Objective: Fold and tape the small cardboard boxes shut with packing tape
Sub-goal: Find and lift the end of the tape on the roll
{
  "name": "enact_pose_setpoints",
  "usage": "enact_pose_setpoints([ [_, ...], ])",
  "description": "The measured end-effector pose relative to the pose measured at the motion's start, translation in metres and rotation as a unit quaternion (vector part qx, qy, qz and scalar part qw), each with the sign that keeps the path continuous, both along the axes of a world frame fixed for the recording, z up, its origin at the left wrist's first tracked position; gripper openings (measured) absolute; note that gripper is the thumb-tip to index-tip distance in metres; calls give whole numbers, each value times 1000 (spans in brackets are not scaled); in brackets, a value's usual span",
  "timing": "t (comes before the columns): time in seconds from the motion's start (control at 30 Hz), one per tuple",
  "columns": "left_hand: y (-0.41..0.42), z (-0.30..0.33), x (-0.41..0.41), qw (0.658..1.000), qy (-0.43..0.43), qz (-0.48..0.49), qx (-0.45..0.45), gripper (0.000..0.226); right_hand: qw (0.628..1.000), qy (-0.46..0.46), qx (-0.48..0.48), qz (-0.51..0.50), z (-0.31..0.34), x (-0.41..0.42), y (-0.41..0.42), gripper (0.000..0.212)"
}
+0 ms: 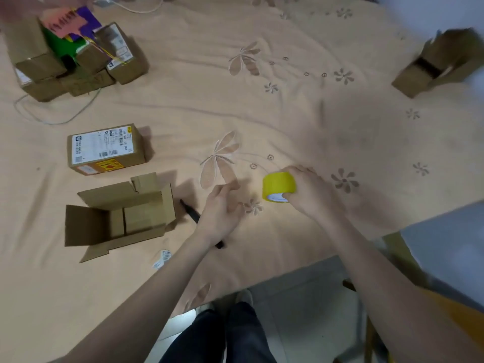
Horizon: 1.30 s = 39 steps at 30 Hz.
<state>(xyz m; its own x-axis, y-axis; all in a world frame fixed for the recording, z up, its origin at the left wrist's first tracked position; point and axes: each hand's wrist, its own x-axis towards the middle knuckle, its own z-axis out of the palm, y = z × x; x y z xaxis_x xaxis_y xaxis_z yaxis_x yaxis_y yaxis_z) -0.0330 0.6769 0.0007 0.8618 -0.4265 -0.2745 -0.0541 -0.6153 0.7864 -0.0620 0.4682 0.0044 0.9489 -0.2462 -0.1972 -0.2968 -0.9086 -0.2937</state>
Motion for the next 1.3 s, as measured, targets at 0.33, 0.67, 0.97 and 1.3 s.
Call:
enact_pose_setpoints([
  [0.33,-4,48,-5,978,93,105,-154,64,878,-194,433,-64,46,-18,-4,53],
  [0.67,21,112,-4,960,6,150,-238,73,824,-183,536,23,81,-7,54,54],
  [0.97,87,129,-9,939,-181,177,-234,66,850,-122,488,156,125,1,118,29],
  [1.3,140,136,-5,889,-433,31,-144,51,804,-61,579,121,171,7,175,31],
])
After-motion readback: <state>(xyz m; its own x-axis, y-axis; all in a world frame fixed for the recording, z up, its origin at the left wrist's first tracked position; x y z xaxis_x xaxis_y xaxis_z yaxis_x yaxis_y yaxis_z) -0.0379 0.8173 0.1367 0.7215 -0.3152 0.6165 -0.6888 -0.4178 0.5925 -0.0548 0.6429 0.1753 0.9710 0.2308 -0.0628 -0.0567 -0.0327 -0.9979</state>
